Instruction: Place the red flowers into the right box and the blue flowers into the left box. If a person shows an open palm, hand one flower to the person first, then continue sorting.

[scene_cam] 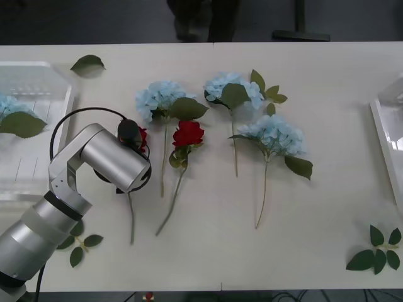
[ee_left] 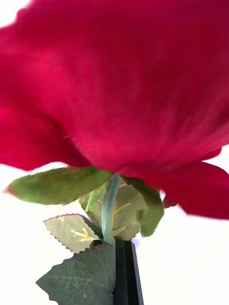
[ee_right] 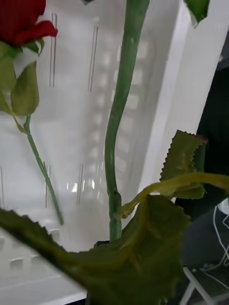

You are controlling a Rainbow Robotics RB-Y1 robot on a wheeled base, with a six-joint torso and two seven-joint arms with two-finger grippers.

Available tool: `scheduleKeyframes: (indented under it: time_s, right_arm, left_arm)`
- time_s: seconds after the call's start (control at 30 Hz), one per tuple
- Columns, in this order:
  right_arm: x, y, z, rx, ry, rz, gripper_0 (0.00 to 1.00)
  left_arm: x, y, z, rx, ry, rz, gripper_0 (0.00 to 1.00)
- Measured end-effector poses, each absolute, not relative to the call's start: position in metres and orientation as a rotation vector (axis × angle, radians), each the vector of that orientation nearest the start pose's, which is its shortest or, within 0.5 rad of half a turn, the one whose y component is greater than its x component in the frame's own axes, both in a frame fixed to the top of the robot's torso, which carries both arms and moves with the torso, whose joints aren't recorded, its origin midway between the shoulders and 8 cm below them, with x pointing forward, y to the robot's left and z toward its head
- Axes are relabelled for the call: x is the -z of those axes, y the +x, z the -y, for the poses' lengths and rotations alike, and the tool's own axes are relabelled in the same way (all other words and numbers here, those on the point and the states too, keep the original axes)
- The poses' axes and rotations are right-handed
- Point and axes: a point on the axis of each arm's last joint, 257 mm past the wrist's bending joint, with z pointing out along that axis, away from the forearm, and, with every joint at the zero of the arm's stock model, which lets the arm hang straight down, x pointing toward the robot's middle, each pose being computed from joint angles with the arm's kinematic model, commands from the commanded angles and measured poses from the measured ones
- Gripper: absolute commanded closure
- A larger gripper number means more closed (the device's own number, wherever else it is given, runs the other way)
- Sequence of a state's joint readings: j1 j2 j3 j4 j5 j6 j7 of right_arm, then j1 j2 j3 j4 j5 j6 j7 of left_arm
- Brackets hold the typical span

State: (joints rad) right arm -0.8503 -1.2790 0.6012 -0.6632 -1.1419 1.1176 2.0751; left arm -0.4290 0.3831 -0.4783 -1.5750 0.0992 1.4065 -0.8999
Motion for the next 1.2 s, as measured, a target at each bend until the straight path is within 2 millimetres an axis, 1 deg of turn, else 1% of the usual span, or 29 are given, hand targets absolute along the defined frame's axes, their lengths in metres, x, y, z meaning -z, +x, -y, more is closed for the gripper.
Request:
scheduleKeyframes:
  time_s: [0.07,0.17,0.27,0.3,0.33,0.4,0.43,0.47,0.5,0.63,0.83,1.0,1.03,1.1,1.2]
  right_arm:
    - [0.17,0.461,0.687,0.609,-0.15,-2.742,1.0]
    - [0.182,0.474,0.679,0.597,-0.15,-2.719,1.0]
    - [0.193,0.482,0.667,0.554,-0.142,-2.716,1.0]
    - [0.196,0.482,0.664,0.544,-0.142,-2.718,0.99]
    - [0.197,0.482,0.663,0.541,-0.143,-2.72,0.91]
    - [0.199,0.481,0.664,0.547,-0.149,-2.728,0.53]
    - [0.2,0.48,0.664,0.551,-0.153,-2.732,0.31]
    - [0.201,0.479,0.664,0.554,-0.156,-2.734,0.18]
    - [0.201,0.479,0.664,0.555,-0.157,-2.736,0.11]
    - [0.201,0.481,0.66,0.528,-0.146,-2.728,0.1]
    - [0.197,0.485,0.657,0.497,-0.126,-2.712,0.1]
    - [0.199,0.482,0.648,0.436,-0.105,-2.736,0.1]
    - [0.199,0.48,0.644,0.415,-0.103,-2.745,0.1]
    - [0.198,0.478,0.625,0.319,-0.098,-2.77,0.1]
    - [0.185,0.483,0.593,0.19,-0.089,-2.778,0.1]
  left_arm:
    - [0.342,0.492,-0.211,-0.221,-0.095,-2.583,1.0]
    - [0.335,0.495,-0.206,-0.205,-0.084,-2.567,1.0]
    - [0.323,0.501,-0.205,-0.195,-0.05,-2.545,1.0]
    - [0.317,0.504,-0.207,-0.198,-0.025,-2.536,1.0]
    - [0.311,0.507,-0.21,-0.202,0.002,-2.526,1.0]
    - [0.299,0.513,-0.216,-0.212,0.055,-2.507,1.0]
    - [0.294,0.516,-0.218,-0.214,0.069,-2.496,1.0]
    - [0.289,0.518,-0.221,-0.212,0.067,-2.488,1.0]
    - [0.285,0.519,-0.223,-0.206,0.054,-2.481,1.0]
    - [0.281,0.521,-0.23,-0.197,0.022,-2.476,1.0]
    - [0.282,0.521,-0.231,-0.2,0.022,-2.476,1.0]
    - [0.281,0.521,-0.233,-0.205,0.022,-2.476,1.0]
    - [0.281,0.521,-0.233,-0.205,0.022,-2.476,1.0]
    - [0.281,0.521,-0.233,-0.205,0.022,-2.476,1.0]
    - [0.281,0.521,-0.233,-0.205,0.022,-2.476,1.0]
